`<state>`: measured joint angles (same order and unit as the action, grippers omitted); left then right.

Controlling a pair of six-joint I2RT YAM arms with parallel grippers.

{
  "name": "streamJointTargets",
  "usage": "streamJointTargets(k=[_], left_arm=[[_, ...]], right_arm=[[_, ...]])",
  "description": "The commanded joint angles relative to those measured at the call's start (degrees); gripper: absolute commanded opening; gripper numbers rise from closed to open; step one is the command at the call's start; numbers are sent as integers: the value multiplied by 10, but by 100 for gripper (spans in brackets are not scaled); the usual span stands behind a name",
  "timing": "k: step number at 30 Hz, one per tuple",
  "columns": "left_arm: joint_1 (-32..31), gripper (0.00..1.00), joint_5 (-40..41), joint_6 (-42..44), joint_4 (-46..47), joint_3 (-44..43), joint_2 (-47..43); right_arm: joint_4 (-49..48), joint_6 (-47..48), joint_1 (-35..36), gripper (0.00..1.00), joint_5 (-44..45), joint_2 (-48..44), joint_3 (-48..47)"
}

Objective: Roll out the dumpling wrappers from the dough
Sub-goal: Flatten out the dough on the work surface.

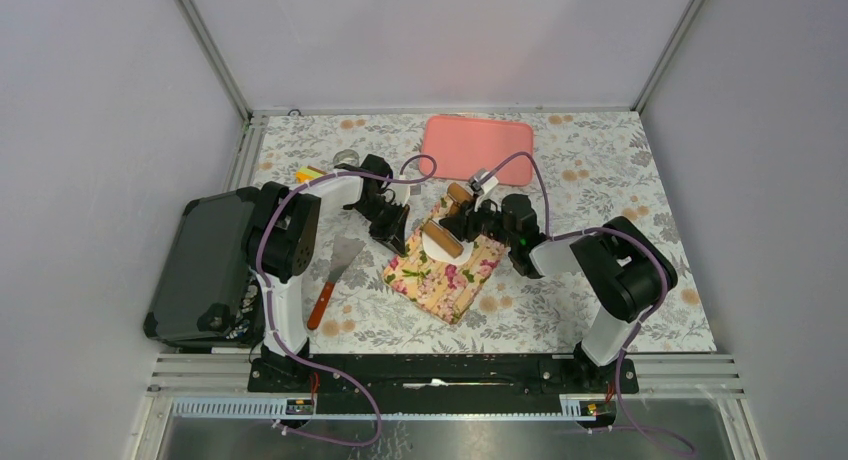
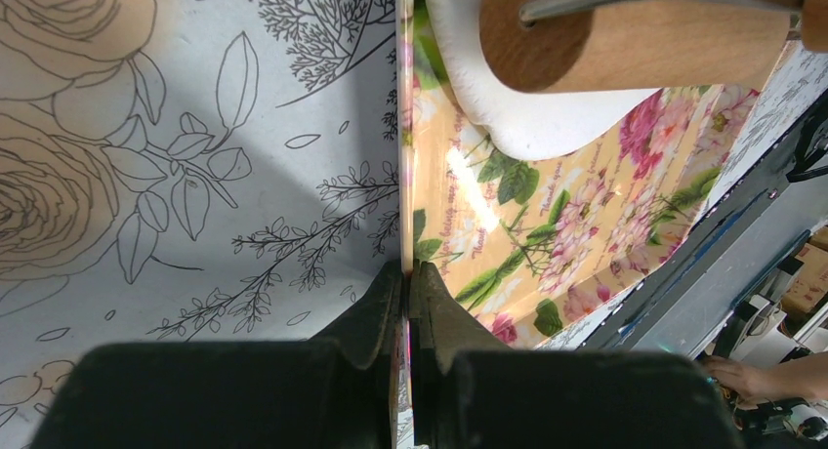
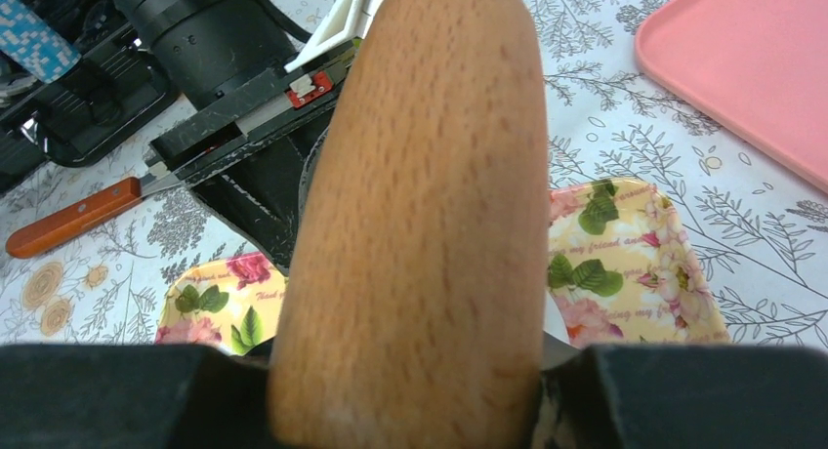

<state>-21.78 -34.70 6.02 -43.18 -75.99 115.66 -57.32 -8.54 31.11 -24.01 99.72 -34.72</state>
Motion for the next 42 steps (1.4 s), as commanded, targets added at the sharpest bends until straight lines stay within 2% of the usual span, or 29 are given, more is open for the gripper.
streamJointTargets(k=[1, 32, 35, 40, 42], left_arm=[[-5, 0, 69, 28, 10, 28, 20], [-2, 0, 69, 21, 13, 28, 21], [-2, 0, 69, 22, 14, 30, 20], [-2, 0, 69, 22, 16, 31, 19], [-2, 0, 69, 22, 15, 31, 19]], right_arm=[[164, 28, 22, 0, -52, 23, 25], [192, 83, 54, 0, -104, 37, 51], [176, 82, 54, 0, -136, 18, 55], [155, 76, 47, 0, -195, -66, 30], [124, 18, 26, 0, -226, -88, 10]])
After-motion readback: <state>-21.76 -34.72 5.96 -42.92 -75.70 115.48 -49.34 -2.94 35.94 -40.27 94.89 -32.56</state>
